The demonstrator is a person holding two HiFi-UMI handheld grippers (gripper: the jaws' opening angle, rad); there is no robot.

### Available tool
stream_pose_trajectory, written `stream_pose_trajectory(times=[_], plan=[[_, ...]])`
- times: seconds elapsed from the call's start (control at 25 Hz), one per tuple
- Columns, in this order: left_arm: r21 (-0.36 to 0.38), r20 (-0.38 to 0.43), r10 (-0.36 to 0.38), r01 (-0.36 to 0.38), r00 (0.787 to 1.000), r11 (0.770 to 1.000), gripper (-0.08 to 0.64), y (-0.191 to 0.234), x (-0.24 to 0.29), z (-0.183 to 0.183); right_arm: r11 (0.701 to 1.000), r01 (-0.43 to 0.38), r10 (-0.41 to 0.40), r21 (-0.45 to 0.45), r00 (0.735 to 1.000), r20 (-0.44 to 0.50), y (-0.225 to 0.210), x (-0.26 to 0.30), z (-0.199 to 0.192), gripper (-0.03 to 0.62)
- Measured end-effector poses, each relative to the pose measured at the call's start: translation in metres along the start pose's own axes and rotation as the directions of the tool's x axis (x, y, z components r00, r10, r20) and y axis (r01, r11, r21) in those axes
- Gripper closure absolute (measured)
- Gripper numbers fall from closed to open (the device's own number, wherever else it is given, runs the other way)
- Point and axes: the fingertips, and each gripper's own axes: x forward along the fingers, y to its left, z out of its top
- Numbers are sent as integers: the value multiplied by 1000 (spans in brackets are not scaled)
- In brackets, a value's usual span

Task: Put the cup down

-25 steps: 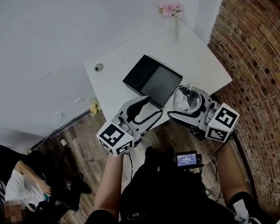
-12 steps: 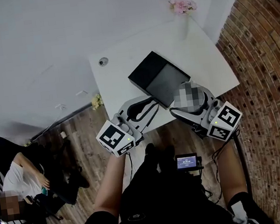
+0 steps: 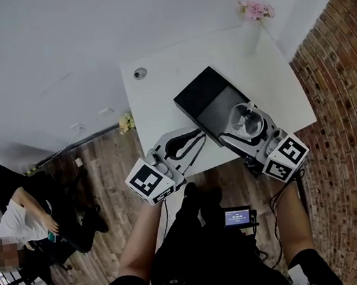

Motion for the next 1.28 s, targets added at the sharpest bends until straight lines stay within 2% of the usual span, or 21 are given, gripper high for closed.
stream_pose_trajectory(times=[0.48,0.68,0.8,1.08,1.28], plan=[[-13,-13,37,-37,999,999,505,43,-10,-20,999,35,-35,1,998,-60,-60,72,-51,187],[-29,23,52,-51,998,998,505,56,-12,-21,999,47,-48,-8,995,-82,-80,98,-71,187],[-43,62,29,-26,998,999,505,58,-15,-19,998,51,-56,-46,993,-105,-88,114,-82,187],[-59,99,-21,27,995,998,505,58,-20,-21,994,50,-65,-99,986,-151,-103,145,-102,187],[-64,95,-34,40,995,997,505,63,-18,-27,990,45,-70,-133,979,-189,-110,161,-113,187]])
